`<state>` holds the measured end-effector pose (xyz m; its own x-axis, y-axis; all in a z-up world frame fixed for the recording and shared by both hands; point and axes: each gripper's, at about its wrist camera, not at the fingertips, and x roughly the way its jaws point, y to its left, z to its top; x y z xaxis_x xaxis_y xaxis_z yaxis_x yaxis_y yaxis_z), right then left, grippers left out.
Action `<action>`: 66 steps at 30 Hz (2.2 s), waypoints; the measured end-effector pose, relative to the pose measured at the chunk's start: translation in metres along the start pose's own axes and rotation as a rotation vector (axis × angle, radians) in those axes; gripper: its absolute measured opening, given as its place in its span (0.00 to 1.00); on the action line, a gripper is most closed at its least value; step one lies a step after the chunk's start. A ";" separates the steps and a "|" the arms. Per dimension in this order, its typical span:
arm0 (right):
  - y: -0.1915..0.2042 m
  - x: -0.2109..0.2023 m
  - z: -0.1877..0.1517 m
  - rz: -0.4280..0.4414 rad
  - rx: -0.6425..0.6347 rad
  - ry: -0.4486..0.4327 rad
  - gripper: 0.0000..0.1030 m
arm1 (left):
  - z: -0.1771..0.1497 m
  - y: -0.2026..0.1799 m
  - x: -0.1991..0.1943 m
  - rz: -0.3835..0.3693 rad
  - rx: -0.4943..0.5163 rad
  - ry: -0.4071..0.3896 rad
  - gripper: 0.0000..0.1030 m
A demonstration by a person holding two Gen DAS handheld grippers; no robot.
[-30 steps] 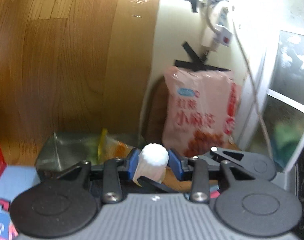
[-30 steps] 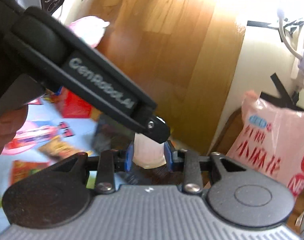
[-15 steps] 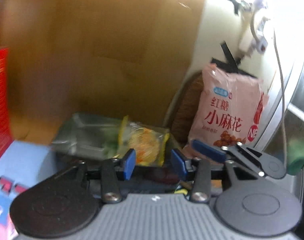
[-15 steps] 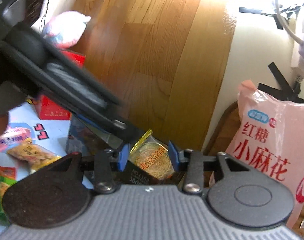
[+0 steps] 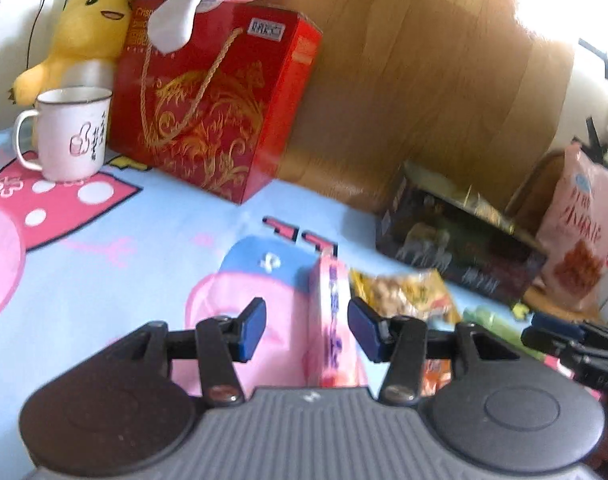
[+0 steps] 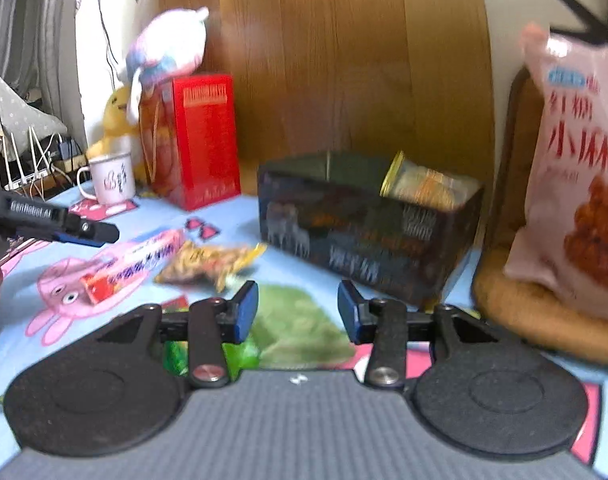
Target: Organize snacks
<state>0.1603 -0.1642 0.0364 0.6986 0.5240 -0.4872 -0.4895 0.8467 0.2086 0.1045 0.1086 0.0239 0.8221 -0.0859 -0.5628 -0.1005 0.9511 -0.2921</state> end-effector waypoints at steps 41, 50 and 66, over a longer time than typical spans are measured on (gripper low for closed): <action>-0.062 0.009 -0.023 0.130 0.769 0.077 0.31 | -0.013 0.005 -0.005 -0.149 -0.051 -0.050 0.54; -0.046 0.013 -0.019 0.159 0.699 0.108 0.20 | -0.015 0.005 -0.007 -0.173 -0.049 -0.063 0.54; 0.034 0.006 -0.016 0.289 0.340 0.141 0.21 | -0.027 -0.021 -0.007 -0.384 0.072 0.014 0.58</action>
<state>0.1398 -0.1339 0.0266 0.4691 0.7453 -0.4738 -0.4383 0.6622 0.6078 0.0861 0.0817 0.0129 0.7845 -0.4434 -0.4336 0.2531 0.8672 -0.4289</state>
